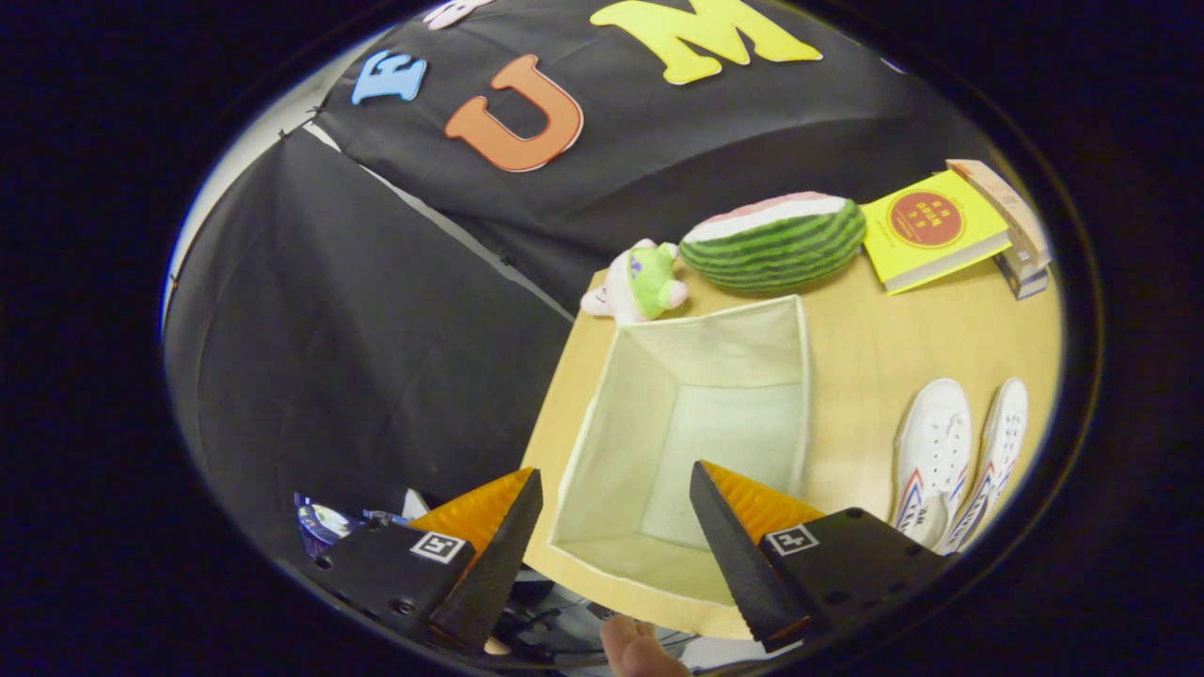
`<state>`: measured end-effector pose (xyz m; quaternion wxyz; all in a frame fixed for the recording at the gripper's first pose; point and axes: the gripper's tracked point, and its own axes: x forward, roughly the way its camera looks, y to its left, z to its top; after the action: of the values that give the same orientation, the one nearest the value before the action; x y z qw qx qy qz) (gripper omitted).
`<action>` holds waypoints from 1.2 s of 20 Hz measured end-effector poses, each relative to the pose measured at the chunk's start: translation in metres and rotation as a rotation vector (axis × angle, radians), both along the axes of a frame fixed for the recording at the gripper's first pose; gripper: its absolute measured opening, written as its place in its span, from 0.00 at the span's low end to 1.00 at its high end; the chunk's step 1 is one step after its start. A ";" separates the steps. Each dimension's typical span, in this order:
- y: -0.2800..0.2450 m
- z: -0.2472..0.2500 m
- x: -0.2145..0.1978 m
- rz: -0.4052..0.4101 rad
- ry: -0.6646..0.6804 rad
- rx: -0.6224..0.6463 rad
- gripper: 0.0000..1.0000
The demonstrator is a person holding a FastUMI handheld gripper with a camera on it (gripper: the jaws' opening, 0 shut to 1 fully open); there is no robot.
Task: Open the storage box then place both shoes into the box .Put the left shoe in first, then the right shoe, with the right side of both shoes facing outward in a uniform manner.
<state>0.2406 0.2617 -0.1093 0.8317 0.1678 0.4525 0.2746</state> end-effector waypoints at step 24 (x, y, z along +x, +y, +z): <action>-0.259 -0.206 -0.004 -0.028 0.221 -0.639 0.35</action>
<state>0.2364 0.0032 -0.3156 0.7919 -0.0664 0.6007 0.0874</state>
